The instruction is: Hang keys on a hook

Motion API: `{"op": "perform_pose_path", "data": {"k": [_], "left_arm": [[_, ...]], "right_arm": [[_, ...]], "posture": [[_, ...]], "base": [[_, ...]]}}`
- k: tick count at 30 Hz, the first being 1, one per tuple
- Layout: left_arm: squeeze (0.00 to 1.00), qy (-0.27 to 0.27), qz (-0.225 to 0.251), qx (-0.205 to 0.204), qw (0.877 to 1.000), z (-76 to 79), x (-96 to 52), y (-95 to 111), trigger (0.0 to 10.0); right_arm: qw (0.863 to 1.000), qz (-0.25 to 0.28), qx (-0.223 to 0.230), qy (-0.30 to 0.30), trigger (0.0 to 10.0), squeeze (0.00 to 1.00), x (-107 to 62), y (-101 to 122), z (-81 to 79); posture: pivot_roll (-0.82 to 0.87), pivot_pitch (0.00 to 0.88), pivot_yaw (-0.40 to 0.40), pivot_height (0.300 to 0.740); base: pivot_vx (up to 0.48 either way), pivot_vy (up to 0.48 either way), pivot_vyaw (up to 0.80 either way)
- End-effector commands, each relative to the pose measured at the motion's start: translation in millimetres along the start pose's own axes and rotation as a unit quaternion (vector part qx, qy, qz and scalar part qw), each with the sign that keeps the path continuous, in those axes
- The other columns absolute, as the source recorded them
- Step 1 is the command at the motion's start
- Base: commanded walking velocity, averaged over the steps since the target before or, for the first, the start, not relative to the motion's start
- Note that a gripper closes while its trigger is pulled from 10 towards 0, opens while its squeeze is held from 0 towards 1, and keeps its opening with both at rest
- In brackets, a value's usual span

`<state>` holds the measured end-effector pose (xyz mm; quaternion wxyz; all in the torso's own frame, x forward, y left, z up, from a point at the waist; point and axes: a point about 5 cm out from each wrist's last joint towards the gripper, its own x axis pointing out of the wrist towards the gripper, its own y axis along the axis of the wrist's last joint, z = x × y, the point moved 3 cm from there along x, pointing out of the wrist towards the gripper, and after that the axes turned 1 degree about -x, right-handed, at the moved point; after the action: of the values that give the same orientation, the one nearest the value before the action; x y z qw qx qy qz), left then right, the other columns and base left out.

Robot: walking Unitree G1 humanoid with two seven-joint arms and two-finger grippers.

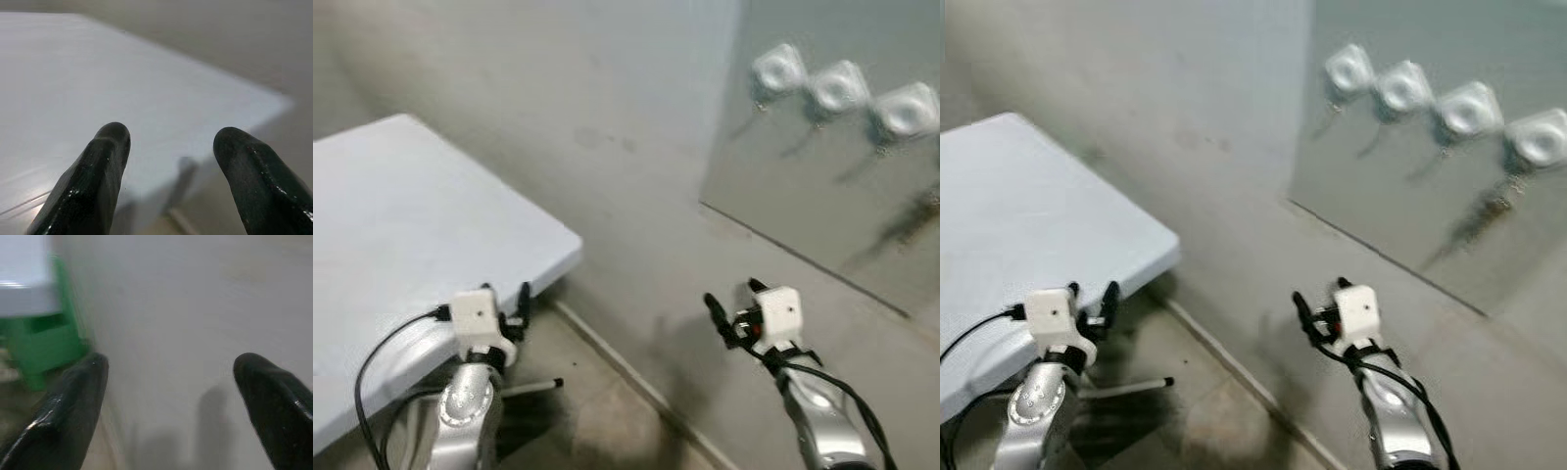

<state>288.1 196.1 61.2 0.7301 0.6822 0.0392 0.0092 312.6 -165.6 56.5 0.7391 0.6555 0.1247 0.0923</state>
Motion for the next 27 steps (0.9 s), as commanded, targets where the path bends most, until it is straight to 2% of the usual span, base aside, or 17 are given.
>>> {"op": "perform_pose_path", "data": {"k": [1, 19, 24, 27], "left_arm": [[0.0, 0.001, 0.001, -0.003, 1.0, -0.5, 0.3, 1.7, 10.0], [0.0, 0.005, 0.004, -0.009, 1.0, -1.3, -2.5, 5.4, 10.0], [0.0, 0.006, -0.001, -0.022, 1.0, -0.6, -3.0, 4.0, 10.0], [0.0, 0.006, -0.002, -0.029, 1.0, -0.9, -2.9, 4.1, 10.0]], "right_arm": [[1.0, 0.003, -0.004, 0.006, 10.0, 0.0, -0.4, 1.9, -2.6], [1.0, 0.017, 0.001, 0.012, 10.0, 0.0, -1.7, 7.3, -3.1], [0.999, 0.022, 0.022, 0.011, 10.0, 0.0, -2.0, 9.5, -2.8], [1.0, 0.02, 0.021, 0.009, 10.0, 0.0, -1.7, 9.7, -2.2]], "posture": [[-0.03, 0.0, -0.04, 0.74], [-0.02, 0.002, -0.047, 0.74], [-0.03, 0.008, -0.049, 0.74], [-0.03, 0.011, -0.048, 0.74]], "base": [[0.0, 0.0, 0.8], [0.0, 0.0, 0.8], [0.0, 0.0, 0.08], [0.0, 0.326, 0.0]]}}
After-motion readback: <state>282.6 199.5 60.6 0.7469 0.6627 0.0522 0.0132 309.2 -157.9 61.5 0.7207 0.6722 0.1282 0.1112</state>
